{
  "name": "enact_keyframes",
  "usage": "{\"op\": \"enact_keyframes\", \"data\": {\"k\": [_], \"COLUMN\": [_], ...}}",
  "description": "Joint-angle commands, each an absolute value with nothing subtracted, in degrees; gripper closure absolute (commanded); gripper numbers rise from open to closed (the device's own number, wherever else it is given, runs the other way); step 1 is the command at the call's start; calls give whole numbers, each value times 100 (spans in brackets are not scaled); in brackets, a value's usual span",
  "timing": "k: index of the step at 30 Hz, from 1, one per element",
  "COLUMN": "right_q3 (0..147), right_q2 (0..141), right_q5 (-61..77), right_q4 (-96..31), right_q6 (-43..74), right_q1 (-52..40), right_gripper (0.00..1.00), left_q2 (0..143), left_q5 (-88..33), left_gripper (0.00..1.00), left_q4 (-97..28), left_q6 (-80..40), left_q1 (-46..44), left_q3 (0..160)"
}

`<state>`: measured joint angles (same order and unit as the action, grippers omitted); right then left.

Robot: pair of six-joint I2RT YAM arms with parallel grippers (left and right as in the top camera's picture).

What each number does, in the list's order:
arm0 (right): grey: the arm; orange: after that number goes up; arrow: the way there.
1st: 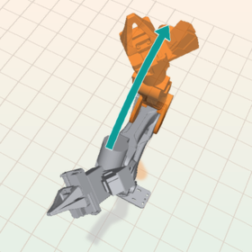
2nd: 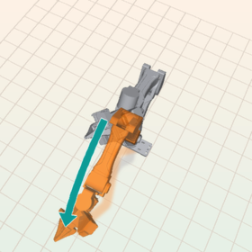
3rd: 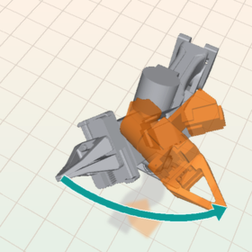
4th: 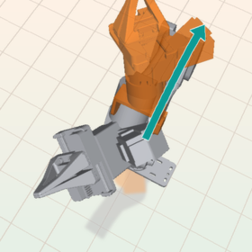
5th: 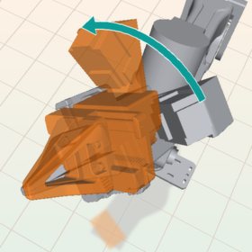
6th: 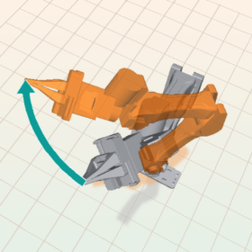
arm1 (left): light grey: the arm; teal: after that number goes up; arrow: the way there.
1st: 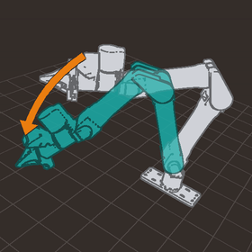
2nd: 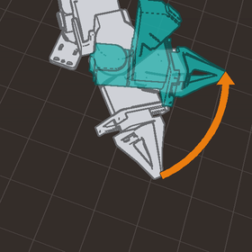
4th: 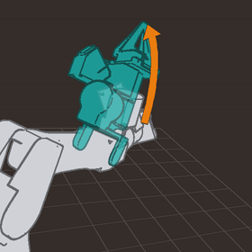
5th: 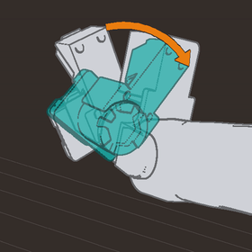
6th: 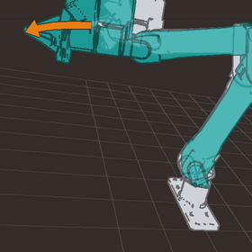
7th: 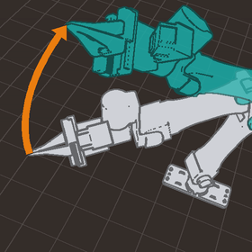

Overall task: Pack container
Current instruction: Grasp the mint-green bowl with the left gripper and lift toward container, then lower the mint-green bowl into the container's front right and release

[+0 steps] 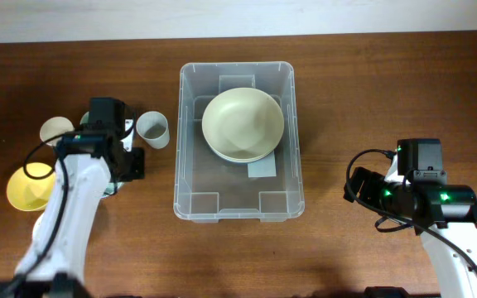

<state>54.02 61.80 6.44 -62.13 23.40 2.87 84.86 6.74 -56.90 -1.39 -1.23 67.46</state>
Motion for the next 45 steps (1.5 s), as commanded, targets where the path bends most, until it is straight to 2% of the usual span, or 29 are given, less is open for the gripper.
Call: {"op": "enact_keyframes", "data": {"k": [1, 8, 15, 24, 30, 36, 42, 43, 44, 45], "right_q3": [5391, 5450, 5607, 5607, 5607, 5607, 5607, 5607, 5607, 5607], "right_q2": [6189, 6176, 6178, 6178, 6178, 6178, 6178, 6178, 6178, 6178], "right_q5": [517, -178, 106, 172, 167, 167, 167, 167, 167, 169], "right_q4": [-6198, -6189, -6222, -6287, -6340, -6344, -6348, -6351, -6361, -6364], "right_q6": [2344, 2954, 2934, 2877, 2875, 2834, 2742, 2742, 2742, 2742], "right_q1": [228, 274, 945, 1096, 1096, 1096, 1096, 1096, 1096, 1096], "right_gripper": [1, 1, 1, 1, 1, 1, 1, 1, 1, 1], "left_q2": [7804, 7736, 8243, 9400, 10060, 10326, 10344, 10344, 10344, 10344], "left_q5": [519, 478, -541, -947, -1496, -1529, -1409, -1358, -1313, -1247], "left_gripper": [100, 99, 100, 100, 100, 99, 65, 56, 51, 51], "left_q4": [-5804, -6143, -5815, -5417, -5430, -5542, -5529, -5529, -5529, -5529], "left_q6": [126, 388, 486, 633, 631, 609, 611, 611, 611, 611], "left_q1": [-655, -2117, -3336, -4303, -4644, -4786, -4766, -4759, -4757, -4748], "left_q3": [7352, 8508, 8571, 8571, 8571, 8567, 8567, 8567, 8567, 8567]}}
